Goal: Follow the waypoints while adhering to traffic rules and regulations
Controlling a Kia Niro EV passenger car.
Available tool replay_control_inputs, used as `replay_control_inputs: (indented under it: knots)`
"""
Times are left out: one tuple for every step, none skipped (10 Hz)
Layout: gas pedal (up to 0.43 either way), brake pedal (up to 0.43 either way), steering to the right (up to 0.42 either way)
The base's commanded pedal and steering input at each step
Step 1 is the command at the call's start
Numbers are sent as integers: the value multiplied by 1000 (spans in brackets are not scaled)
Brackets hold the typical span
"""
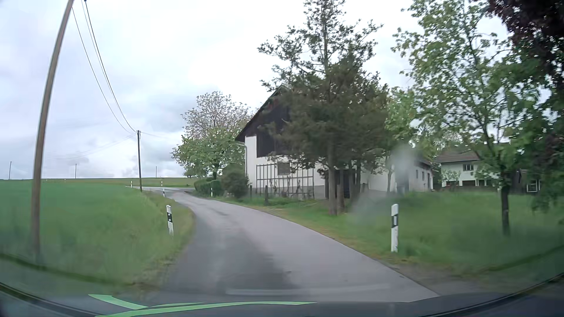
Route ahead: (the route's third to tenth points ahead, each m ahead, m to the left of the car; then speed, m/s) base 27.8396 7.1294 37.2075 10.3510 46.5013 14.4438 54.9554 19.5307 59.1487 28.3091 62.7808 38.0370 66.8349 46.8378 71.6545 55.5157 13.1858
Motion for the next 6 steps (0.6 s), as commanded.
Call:
replay_control_inputs:
  knots:
    - [268, 0, -80]
    - [268, 0, -76]
    - [248, 0, -74]
    - [67, 0, -73]
    - [0, 0, -72]
    - [0, 0, -71]
